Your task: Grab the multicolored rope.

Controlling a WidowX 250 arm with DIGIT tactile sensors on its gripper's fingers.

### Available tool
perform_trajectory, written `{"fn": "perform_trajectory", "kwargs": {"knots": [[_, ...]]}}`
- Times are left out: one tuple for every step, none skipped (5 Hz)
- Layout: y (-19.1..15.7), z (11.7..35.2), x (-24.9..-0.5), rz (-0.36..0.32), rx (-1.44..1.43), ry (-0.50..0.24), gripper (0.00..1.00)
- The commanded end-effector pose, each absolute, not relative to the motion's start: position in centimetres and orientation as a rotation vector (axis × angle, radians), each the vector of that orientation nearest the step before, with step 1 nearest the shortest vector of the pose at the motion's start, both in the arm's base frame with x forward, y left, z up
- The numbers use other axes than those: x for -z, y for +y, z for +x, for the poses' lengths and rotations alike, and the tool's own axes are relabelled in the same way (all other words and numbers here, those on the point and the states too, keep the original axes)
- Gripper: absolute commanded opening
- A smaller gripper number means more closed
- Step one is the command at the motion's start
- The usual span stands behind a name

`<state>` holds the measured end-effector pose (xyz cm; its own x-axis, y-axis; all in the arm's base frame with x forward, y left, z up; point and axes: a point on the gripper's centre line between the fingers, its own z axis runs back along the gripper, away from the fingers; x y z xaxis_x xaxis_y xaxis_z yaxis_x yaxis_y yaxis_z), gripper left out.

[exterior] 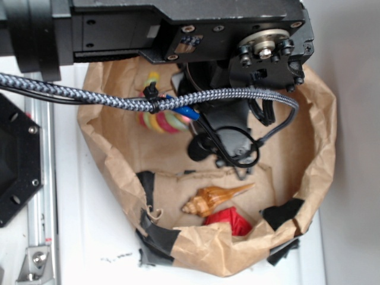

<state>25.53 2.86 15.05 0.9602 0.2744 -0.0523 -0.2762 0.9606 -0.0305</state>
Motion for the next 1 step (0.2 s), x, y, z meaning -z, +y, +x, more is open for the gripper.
{"fn": "perform_trajectory", "kwargs": {"knots": [[4.65,26.58,-17.39,-0.031,-0.092,-0.005,0.0]]}}
